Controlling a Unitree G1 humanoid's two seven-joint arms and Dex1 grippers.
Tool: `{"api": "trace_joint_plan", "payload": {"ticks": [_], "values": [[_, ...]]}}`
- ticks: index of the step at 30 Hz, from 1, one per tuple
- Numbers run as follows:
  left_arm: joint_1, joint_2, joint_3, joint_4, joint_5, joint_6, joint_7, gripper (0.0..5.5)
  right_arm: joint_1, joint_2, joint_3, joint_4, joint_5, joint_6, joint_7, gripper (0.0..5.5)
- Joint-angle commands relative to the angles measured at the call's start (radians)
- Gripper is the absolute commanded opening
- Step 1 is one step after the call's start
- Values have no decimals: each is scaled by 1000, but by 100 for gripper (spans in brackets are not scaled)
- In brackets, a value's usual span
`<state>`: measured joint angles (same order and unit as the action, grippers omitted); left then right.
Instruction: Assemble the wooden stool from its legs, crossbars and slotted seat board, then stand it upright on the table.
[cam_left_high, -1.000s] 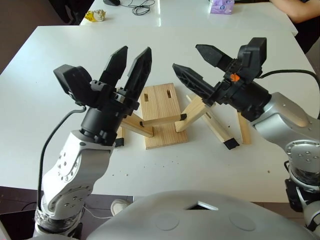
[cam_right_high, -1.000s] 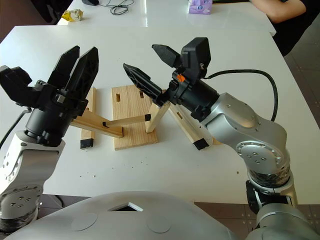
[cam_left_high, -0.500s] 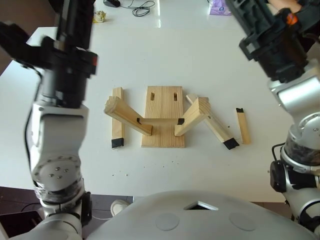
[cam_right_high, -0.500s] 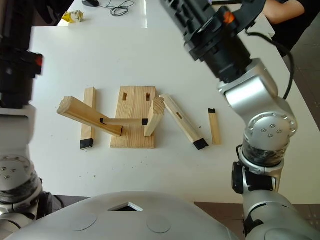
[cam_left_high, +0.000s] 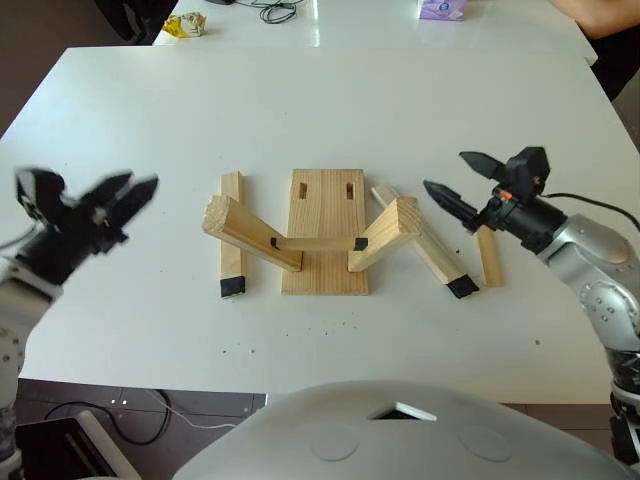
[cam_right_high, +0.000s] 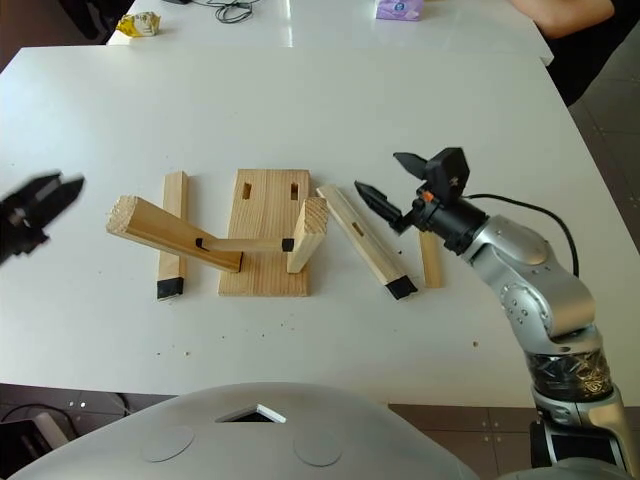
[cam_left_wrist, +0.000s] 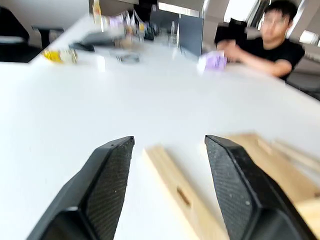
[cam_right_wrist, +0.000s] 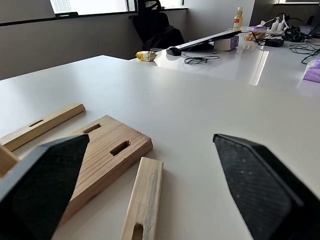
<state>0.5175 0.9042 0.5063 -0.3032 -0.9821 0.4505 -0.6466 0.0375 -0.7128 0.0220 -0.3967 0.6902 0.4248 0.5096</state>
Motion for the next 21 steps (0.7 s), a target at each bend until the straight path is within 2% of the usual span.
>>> {"api": "trace_joint_plan", "payload": {"ticks": [1,2,6,11,15,21], "values": [[194,-19,-109,-96,157,-45,-202,262,-85,35,91,77,-102,-35,106,440],[197,-45,-137,-115,178,-56,-208,262,-113,51,112,104,-122,-42,130,432],[140,-106,-243,-227,215,-66,-212,205,-192,84,157,155,-142,-34,237,384],[68,-180,-375,-336,241,-47,-173,205,-279,98,202,269,-208,-70,371,384],[-2,-232,-482,-336,303,-48,-143,205,-329,89,213,324,-228,-73,470,384],[-55,-295,-540,-254,401,-84,-104,205,-360,99,247,326,-238,-54,592,384]]}}
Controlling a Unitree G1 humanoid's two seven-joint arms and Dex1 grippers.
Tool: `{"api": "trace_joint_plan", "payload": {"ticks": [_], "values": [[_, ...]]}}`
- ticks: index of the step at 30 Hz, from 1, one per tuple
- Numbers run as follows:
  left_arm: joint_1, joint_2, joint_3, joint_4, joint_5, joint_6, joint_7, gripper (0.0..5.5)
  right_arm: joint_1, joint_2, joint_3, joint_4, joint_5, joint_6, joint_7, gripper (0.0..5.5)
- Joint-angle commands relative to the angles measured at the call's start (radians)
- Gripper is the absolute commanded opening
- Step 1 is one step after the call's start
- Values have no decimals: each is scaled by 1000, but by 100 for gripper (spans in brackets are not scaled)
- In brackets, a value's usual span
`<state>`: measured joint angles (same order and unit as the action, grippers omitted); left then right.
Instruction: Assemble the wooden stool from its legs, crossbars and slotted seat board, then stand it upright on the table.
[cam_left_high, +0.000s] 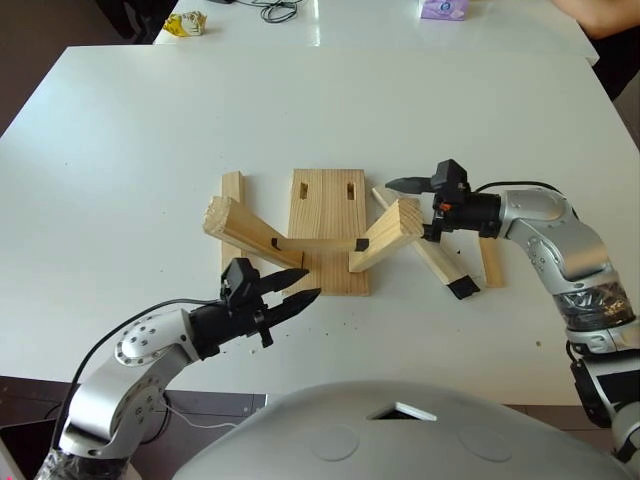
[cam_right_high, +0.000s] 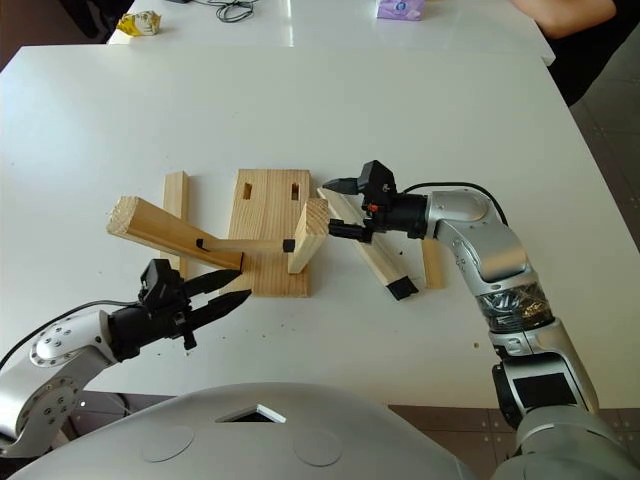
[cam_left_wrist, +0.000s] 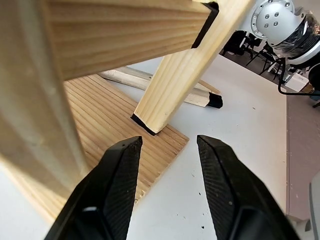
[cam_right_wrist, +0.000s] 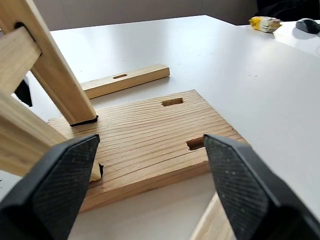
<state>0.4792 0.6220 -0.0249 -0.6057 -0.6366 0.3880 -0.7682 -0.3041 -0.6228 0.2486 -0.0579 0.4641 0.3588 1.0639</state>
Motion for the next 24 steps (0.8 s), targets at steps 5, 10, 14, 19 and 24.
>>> {"api": "trace_joint_plan", "payload": {"ticks": [5,10,14,19,24], "values": [[-33,-14,5,114,91,-47,0,205,31,32,44,-107,7,60,38,384],[-48,-6,13,160,114,-64,-20,205,69,61,45,-150,6,96,5,384],[-56,-6,13,194,139,-81,-32,205,88,86,52,-142,-21,92,-27,384],[-106,-10,12,261,165,-98,-47,205,121,103,63,-186,-9,112,-50,384],[-210,6,3,391,205,-132,-90,205,127,128,87,-212,-5,136,-58,384]]}}
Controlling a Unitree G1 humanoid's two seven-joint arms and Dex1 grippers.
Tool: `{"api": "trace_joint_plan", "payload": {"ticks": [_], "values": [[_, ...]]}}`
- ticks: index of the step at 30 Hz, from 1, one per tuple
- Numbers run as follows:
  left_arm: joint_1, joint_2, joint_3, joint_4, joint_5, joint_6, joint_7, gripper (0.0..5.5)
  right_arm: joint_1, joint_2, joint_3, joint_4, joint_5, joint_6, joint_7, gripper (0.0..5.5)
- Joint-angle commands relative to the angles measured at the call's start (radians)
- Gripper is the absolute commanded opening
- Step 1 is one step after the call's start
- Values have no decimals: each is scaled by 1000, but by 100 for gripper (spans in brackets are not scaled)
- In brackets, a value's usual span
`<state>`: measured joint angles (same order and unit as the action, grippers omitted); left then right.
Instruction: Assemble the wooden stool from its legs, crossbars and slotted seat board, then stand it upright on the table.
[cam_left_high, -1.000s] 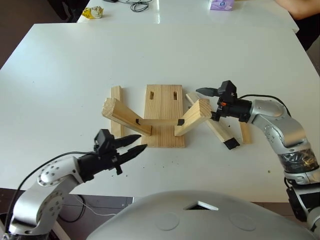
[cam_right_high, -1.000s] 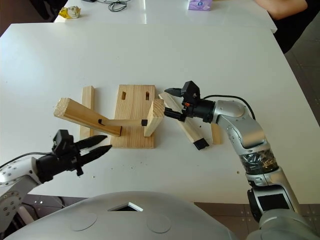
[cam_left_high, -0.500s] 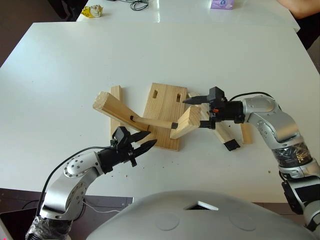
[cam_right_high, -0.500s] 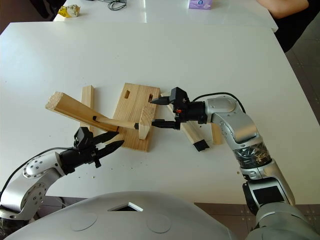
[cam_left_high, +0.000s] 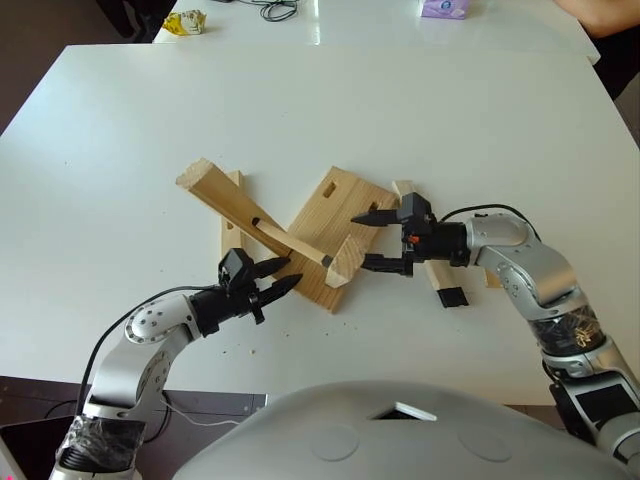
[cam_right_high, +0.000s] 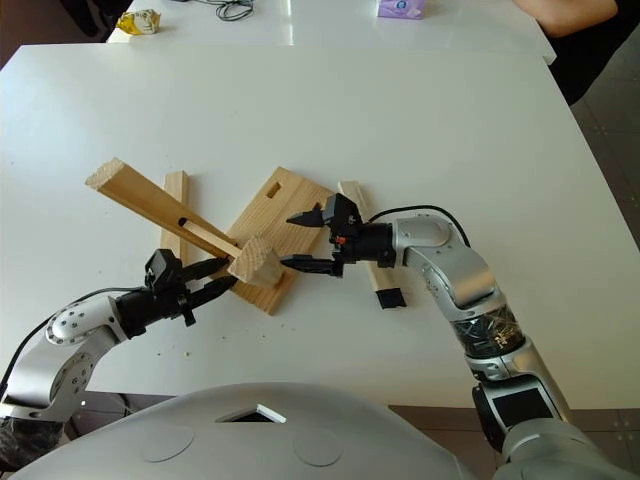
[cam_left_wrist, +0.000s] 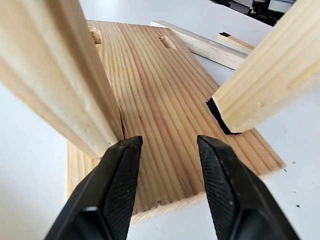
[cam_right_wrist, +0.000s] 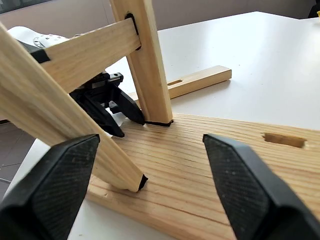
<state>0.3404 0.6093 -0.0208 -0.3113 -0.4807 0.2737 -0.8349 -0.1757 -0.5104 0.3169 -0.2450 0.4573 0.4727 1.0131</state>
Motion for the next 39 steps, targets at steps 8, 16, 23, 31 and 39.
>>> {"api": "trace_joint_plan", "payload": {"ticks": [8,16,23,31,39], "values": [[-309,17,-1,353,121,-90,-71,205,-28,75,10,-15,14,50,-46,384],[-305,18,93,324,94,-91,-46,205,-211,50,-67,267,-173,-155,-118,384],[-165,56,283,136,37,-5,28,205,-385,107,-15,615,-379,-404,-158,384],[141,135,292,-216,-54,119,-97,205,-556,127,27,906,-511,-599,-110,384],[118,84,81,-199,63,102,-44,205,-750,221,80,1250,-670,-779,-213,384]]}}
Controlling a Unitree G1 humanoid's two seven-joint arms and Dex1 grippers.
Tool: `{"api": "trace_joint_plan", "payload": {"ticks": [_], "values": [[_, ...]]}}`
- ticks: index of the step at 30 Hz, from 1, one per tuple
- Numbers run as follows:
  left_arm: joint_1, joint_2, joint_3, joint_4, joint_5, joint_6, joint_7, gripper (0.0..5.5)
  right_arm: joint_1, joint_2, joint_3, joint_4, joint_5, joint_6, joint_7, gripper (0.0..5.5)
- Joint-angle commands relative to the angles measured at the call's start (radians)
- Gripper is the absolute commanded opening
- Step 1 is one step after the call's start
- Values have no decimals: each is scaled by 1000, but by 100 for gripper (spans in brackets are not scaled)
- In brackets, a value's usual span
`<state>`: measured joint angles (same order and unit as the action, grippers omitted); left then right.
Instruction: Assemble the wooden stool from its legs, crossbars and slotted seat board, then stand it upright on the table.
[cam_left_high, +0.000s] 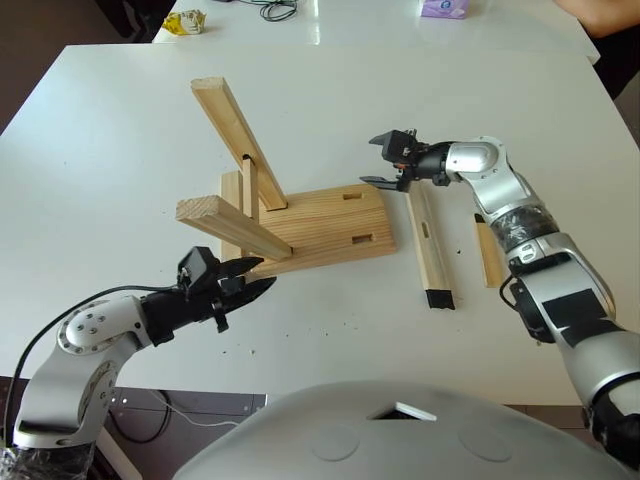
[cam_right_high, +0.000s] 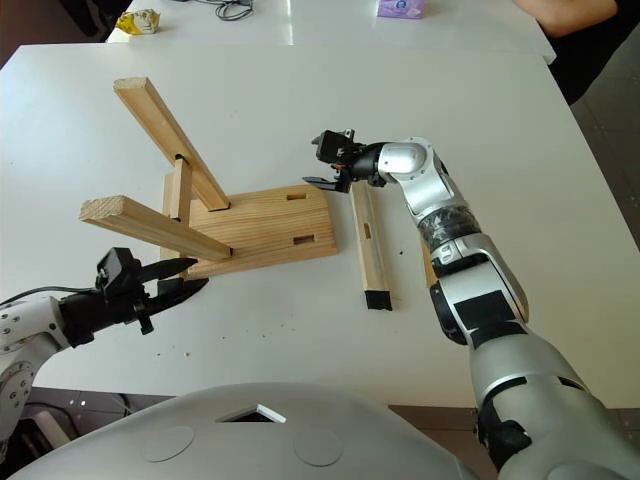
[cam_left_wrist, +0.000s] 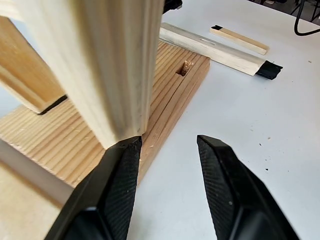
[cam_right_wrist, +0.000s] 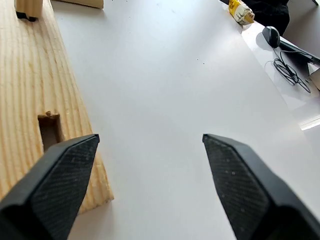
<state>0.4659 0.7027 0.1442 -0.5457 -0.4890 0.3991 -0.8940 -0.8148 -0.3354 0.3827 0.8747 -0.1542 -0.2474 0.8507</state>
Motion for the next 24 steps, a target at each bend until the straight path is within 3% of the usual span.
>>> {"api": "trace_joint_plan", "payload": {"ticks": [1,7,13,24], "values": [[-11,-13,-106,50,92,-32,19,205,-137,56,14,166,-69,-72,-55,384],[-71,-1,-224,184,245,-87,40,205,-206,114,66,307,-164,-136,-21,384],[-132,9,-267,250,305,-117,42,205,-218,138,130,378,-259,-157,-26,384],[-267,-55,-305,284,321,-89,101,205,-143,51,99,292,-213,-254,193,384]]}}
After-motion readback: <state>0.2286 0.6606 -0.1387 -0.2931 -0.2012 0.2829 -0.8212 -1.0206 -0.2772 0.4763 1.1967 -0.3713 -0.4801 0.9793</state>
